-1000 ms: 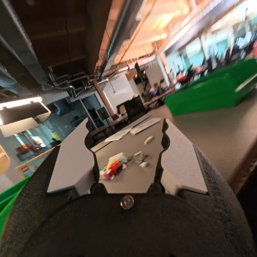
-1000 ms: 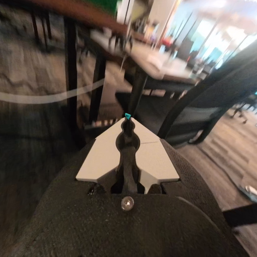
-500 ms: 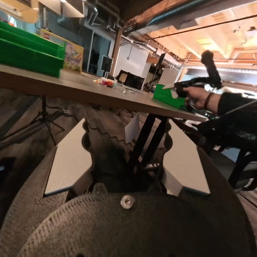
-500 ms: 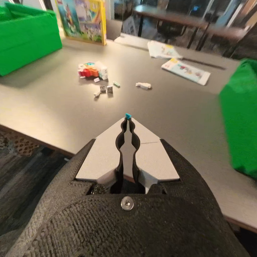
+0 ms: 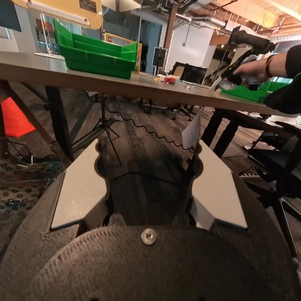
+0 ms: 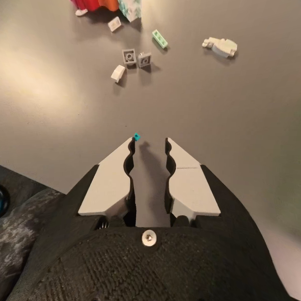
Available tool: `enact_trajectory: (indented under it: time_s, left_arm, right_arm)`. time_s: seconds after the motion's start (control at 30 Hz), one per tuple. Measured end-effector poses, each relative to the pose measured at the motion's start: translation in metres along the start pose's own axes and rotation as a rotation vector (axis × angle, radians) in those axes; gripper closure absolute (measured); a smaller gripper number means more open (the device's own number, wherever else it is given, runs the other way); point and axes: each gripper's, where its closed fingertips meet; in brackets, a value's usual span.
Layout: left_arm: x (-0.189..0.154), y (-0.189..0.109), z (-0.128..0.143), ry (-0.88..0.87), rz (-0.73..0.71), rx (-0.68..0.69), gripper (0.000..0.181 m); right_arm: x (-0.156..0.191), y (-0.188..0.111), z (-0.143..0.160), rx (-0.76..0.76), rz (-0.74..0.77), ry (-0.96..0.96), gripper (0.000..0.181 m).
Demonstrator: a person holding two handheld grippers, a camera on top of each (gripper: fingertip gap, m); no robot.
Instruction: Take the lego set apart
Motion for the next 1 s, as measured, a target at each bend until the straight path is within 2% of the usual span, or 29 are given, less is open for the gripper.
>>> enact_trajectory:
  time_s: [0.1,0.23,0.33,0.43,0.47,0.5,0.53,0.57,0.63,0.73,0.8,0.9,1.0]
  left_arm:
    - [0.002,0.001,0.018,-0.011,-0.003,0.056,0.069]
    - [0.008,0.011,0.041,-0.025,-0.011,0.122,0.068]
    - [0.023,0.021,0.06,-0.06,-0.044,0.151,0.068]
    - [0.054,0.032,0.095,-0.145,-0.124,0.202,0.071]
    - [0.068,0.034,0.111,-0.175,-0.156,0.224,0.081]
    - [0.085,0.034,0.124,-0.176,-0.21,0.207,0.102]
    - [0.102,0.034,0.136,-0.165,-0.26,0.176,0.107]
    - [0.119,0.034,0.156,-0.165,-0.308,0.192,0.108]
    - [0.148,0.032,0.21,-0.194,-0.398,0.316,0.108]
    - [0.177,0.035,0.288,-0.247,-0.464,0.473,0.109]
    - [0.192,0.038,0.343,-0.252,-0.482,0.6,0.111]
    - [0.206,0.047,0.419,-0.212,-0.45,0.785,0.116]
    - [0.215,0.053,0.486,-0.157,-0.414,0.951,0.122]
  right_arm:
    - [-0.002,0.003,0.009,0.038,-0.031,0.043,0.134]
    - [-0.023,0.004,0.005,-0.018,0.007,-0.002,0.119]
    - [-0.032,0.008,0.001,-0.071,-0.008,-0.027,0.117]
    - [-0.047,0.008,-0.027,-0.273,0.047,-0.159,0.108]
    - [-0.049,0.004,-0.042,-0.382,0.077,-0.232,0.111]
    - [-0.05,-0.001,-0.056,-0.486,0.111,-0.299,0.118]
    - [-0.052,-0.007,-0.068,-0.582,0.165,-0.366,0.121]
    - [-0.053,-0.013,-0.08,-0.672,0.221,-0.43,0.124]
    - [-0.05,-0.021,-0.098,-0.812,0.318,-0.549,0.128]
    - [-0.041,-0.013,-0.11,-0.888,0.363,-0.679,0.133]
    - [-0.043,-0.008,-0.112,-0.935,0.343,-0.64,0.132]
    - [-0.041,-0.018,-0.123,-1.046,0.299,-0.593,0.132]
    - [-0.031,-0.014,-0.12,-1.039,0.227,-0.611,0.13]
Point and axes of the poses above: each gripper's, where its closed fingertips meet, y out along the fingers, z out of its underside, x = y × z across the jaws, and after that the axes turned 12 degrees about -x, right-handed
